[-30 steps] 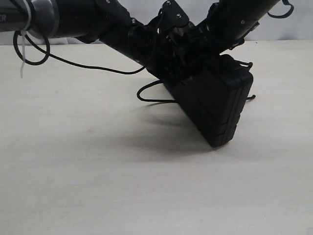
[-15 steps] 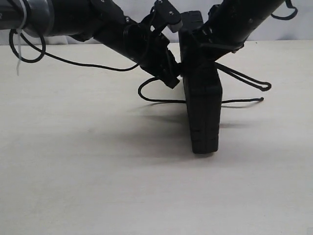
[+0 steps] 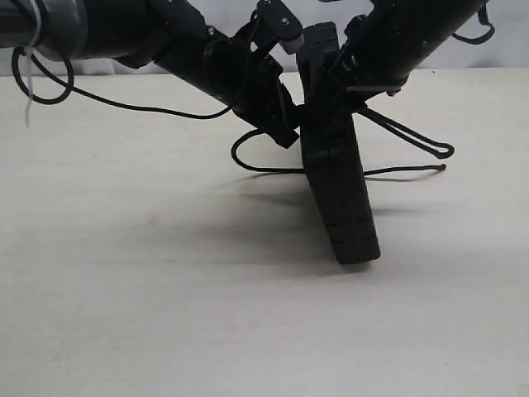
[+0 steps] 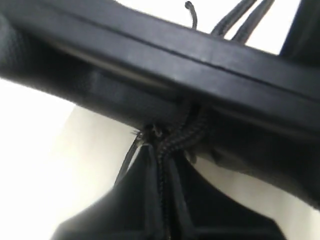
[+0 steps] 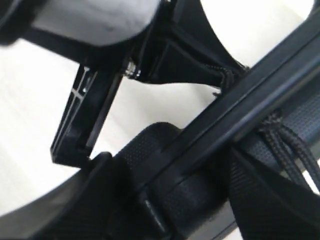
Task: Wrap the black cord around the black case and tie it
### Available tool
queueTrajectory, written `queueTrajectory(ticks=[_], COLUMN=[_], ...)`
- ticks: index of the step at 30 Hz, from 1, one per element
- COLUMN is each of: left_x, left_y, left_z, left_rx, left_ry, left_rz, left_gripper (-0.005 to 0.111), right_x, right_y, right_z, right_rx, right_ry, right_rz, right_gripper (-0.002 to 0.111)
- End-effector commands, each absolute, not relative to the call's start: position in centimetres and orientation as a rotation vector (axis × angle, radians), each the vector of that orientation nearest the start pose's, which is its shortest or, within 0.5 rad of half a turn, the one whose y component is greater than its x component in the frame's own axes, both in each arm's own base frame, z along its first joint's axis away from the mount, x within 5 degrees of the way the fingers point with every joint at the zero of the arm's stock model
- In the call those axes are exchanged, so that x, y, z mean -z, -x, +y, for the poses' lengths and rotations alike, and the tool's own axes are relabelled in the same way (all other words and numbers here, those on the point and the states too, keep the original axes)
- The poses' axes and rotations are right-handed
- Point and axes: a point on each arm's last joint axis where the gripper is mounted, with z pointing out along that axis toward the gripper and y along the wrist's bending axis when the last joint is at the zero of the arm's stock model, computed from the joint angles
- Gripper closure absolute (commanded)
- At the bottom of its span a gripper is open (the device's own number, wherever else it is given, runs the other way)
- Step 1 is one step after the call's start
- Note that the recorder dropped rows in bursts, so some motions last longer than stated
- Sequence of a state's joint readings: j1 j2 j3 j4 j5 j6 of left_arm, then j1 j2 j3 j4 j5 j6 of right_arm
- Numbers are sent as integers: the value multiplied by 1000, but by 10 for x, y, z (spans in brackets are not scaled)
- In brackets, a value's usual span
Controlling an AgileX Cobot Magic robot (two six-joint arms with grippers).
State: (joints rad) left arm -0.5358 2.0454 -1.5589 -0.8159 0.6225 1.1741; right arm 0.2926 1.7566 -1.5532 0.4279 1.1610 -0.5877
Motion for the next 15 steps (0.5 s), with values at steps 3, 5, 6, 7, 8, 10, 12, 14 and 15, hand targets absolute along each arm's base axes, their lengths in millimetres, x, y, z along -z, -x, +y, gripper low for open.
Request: queueTrajectory(ticks=[3, 5, 6, 7, 8, 10, 12, 14, 15], left_x=[-226, -230, -230, -230, -230, -230, -230, -230, -230], left_y=[-371, -372, -372, -372, -372, -374, -375, -376, -375], left_z=[-269, -266, -266, -266, -266, -264, -262, -261, -261], left_rx=[583, 583, 579, 579, 579, 573, 572, 573, 577], left_ry=[-1276, -1263, -1267, -1267, -1267, -1265, -1262, -1261, -1270], left_rz=[1985, 1981, 1979, 1979, 1979, 1978, 1983, 1984, 1984], left_gripper=[107, 107, 107, 107, 107, 107, 107, 107, 107], right_x=[-315, -315, -320, -323, -328, -344, -349, -345, -338], right_y=[-336, -336, -333, -332, -330, -322, -319, -319, -319], right_z=[147, 147, 146, 145, 143, 133, 123, 118, 115], right_rx=[-583, -576, -566, -549, -526, -397, -271, -198, -169], right_ry=[1082, 1112, 1125, 1129, 1132, 1107, 1058, 1032, 1048], right_rz=[2484, 2467, 2447, 2436, 2423, 2409, 2449, 2491, 2510], right_gripper=[49, 49, 49, 49, 49, 49, 49, 49, 49])
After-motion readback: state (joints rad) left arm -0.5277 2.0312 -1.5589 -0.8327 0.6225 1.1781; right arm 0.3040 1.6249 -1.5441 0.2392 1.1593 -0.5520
